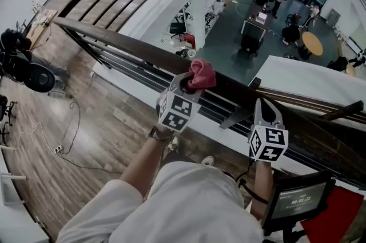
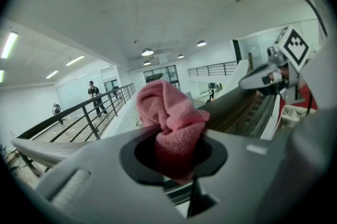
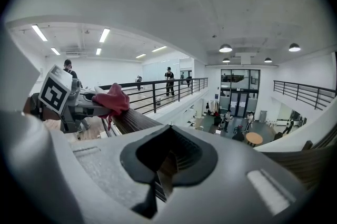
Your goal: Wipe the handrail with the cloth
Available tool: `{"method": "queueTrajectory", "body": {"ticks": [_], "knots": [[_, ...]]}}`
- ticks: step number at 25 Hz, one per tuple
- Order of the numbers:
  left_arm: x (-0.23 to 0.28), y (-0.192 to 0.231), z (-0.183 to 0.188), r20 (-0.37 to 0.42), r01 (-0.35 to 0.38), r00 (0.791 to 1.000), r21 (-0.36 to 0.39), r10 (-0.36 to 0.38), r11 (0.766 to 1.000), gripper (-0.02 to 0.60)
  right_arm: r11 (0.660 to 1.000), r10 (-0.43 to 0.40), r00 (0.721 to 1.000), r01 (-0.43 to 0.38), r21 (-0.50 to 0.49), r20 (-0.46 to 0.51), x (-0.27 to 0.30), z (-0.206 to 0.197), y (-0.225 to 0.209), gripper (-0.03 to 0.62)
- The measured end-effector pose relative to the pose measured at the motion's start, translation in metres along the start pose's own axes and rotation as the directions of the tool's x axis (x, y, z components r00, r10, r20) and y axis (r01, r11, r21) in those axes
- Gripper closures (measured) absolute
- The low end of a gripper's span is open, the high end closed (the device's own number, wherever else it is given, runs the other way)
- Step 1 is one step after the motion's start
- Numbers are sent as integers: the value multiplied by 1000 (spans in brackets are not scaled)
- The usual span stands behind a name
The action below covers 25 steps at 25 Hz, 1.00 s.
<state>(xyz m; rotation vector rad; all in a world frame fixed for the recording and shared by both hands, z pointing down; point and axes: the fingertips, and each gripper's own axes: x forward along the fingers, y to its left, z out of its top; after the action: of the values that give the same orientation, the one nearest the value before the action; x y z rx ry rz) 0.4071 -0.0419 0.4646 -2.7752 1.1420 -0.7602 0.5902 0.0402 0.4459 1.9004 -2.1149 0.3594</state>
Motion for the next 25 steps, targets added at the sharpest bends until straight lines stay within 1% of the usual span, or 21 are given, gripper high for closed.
{"method": "queueTrajectory", "body": {"ticks": [7,13,20,25], "knots": [[8,-32,8,-5,59,998,26,-59,998,489,999,10,1000,-10,-30,4,2,1,7,592],[15,-57,17,-7,108,994,53,-108,993,489,999,33,999,-32,-32,5,3,0,13,592],[22,-81,29,-11,167,986,67,-167,984,489,999,38,999,-38,-36,11,5,2,14,592],[28,-97,38,-26,224,975,75,-223,972,489,998,42,999,-41,-41,13,5,4,14,592]]}}
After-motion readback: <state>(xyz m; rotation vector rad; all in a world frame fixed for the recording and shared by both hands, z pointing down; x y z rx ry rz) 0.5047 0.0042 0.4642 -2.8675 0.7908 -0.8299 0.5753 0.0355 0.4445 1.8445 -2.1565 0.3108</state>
